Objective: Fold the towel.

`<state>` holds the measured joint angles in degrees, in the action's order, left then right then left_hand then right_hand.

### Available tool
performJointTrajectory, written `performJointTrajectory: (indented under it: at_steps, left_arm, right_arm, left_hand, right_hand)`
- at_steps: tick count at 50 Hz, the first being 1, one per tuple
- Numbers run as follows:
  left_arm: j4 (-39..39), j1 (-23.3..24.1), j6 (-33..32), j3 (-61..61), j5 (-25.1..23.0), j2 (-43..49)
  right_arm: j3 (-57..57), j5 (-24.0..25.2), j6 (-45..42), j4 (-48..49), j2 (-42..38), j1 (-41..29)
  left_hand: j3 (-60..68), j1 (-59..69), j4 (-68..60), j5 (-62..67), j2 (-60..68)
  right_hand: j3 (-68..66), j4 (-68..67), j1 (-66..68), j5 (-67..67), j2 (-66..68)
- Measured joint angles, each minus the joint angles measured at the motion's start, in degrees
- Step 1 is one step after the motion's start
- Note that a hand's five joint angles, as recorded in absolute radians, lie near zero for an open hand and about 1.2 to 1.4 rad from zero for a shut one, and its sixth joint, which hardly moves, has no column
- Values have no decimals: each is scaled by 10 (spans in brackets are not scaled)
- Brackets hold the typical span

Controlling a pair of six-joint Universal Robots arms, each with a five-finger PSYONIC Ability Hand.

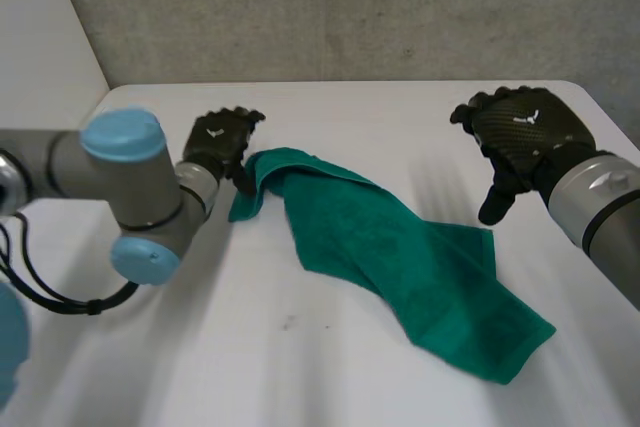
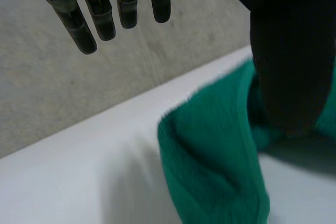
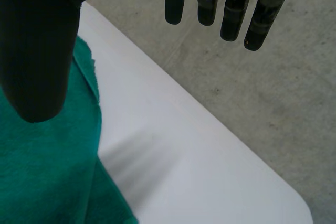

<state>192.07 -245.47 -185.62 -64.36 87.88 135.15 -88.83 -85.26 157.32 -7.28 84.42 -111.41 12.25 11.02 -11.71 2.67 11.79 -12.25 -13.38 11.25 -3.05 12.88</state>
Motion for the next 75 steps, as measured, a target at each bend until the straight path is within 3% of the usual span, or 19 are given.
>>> performJointTrajectory:
  at_steps: [7,10,12,13,14,16,22,36,38,43,44,46,49,53,58,65,75]
  left_arm:
    - [49,1,-32,36,-15,82]
    - [61,1,-36,57,-16,107]
    - [64,1,-36,68,-18,117]
    - [67,2,-36,79,-20,126]
    - [67,2,-36,83,-21,129]
    - [71,3,-35,96,-29,136]
    - [78,9,-34,104,-39,131]
    - [80,24,-35,-54,-46,-138]
    - [74,25,-35,-96,-46,-213]
    - [52,27,-35,-131,-46,-299]
    - [52,27,-35,-131,-46,-299]
    - [26,28,-35,-135,-46,-339]
    - [5,28,-36,-133,-46,-364]
    - [-20,28,-36,-127,-45,-389]
    - [-28,28,-36,-125,-44,-400]
    - [-41,28,-36,-128,-42,-419]
    - [-63,21,-36,-138,-42,-420]
  right_arm:
    - [-34,1,-11,24,0,0]
    - [-50,1,-20,38,0,-1]
    - [-54,1,-23,42,0,-1]
    - [-63,0,-31,51,-1,-1]
    - [-64,0,-32,53,-1,-1]
    - [-68,-1,-37,59,-5,-1]
    - [-66,-4,-40,63,-16,1]
    - [-20,-6,33,67,-82,68]
    - [4,11,100,50,-105,73]
    - [36,85,212,5,-129,76]
    - [36,85,212,5,-129,76]
    - [41,139,261,-13,-139,74]
    - [38,177,294,-22,-151,70]
    - [30,205,327,-26,-170,58]
    - [23,203,336,-23,-186,38]
    - [25,149,331,-21,-207,24]
    - [9,144,258,-25,-98,88]
  left_hand:
    - [54,73,-63,54,60]
    - [183,210,-184,173,189]
    - [183,216,-190,178,195]
    - [326,358,-333,318,333]
    - [350,384,-357,342,356]
    - [513,544,-523,507,525]
    - [555,548,-565,526,561]
    - [557,548,-566,526,562]
    - [557,548,-566,526,562]
    - [559,548,-568,526,563]
    - [559,548,-568,526,563]
    - [560,548,-568,526,564]
    - [561,548,-568,526,564]
    - [562,548,-568,526,564]
    - [562,548,-568,526,565]
    - [562,548,-568,526,565]
    - [562,548,-568,526,565]
  right_hand:
    - [0,0,0,0,0]
    - [0,0,0,0,0]
    - [0,0,0,0,0]
    - [0,0,0,0,0]
    - [0,0,0,0,0]
    - [0,0,0,0,0]
    - [0,0,0,0,0]
    - [0,0,0,0,0]
    - [0,0,0,0,0]
    - [0,0,0,0,0]
    - [0,0,0,0,0]
    - [0,0,0,0,0]
    - [0,0,0,0,0]
    - [0,0,0,0,0]
    - [-21,-12,12,-17,16]
    - [-17,-11,13,-9,15]
    - [2,1,1,-3,-3]
